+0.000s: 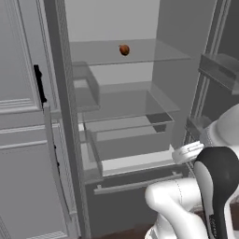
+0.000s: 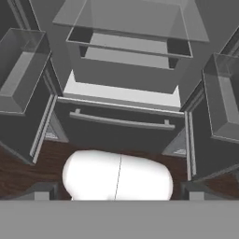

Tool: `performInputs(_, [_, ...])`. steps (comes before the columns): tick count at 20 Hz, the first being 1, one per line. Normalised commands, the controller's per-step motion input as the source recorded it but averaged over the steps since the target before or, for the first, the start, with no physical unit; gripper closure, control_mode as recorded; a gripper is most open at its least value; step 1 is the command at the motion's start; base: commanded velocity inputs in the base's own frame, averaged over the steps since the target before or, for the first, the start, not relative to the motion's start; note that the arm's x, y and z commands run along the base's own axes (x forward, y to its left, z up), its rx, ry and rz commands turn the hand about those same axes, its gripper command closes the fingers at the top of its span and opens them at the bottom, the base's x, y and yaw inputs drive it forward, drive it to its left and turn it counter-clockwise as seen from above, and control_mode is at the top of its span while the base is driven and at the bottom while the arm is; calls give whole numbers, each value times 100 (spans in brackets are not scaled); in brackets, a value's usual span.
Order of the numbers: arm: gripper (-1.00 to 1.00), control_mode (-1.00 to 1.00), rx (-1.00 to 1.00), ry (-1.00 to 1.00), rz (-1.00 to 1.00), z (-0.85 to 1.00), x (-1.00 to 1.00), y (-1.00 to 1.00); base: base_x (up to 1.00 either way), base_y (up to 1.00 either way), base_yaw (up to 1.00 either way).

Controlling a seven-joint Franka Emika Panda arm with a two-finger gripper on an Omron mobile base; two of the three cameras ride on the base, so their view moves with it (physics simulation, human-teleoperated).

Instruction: Place one bell pepper and one fish in each tupperware on the nearby counter, to pack two identical lunches.

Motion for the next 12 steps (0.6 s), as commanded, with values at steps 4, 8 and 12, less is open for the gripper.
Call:
performInputs(4, [-100,100,0,0,0,0,0,0,63,-11,-4])
performInputs(8, [-100,100,0,0,0,0,0,0,35,-13,-8])
performInputs(12, [-100,-100,0,-9,-5,0,16,-1,7,-2,-2])
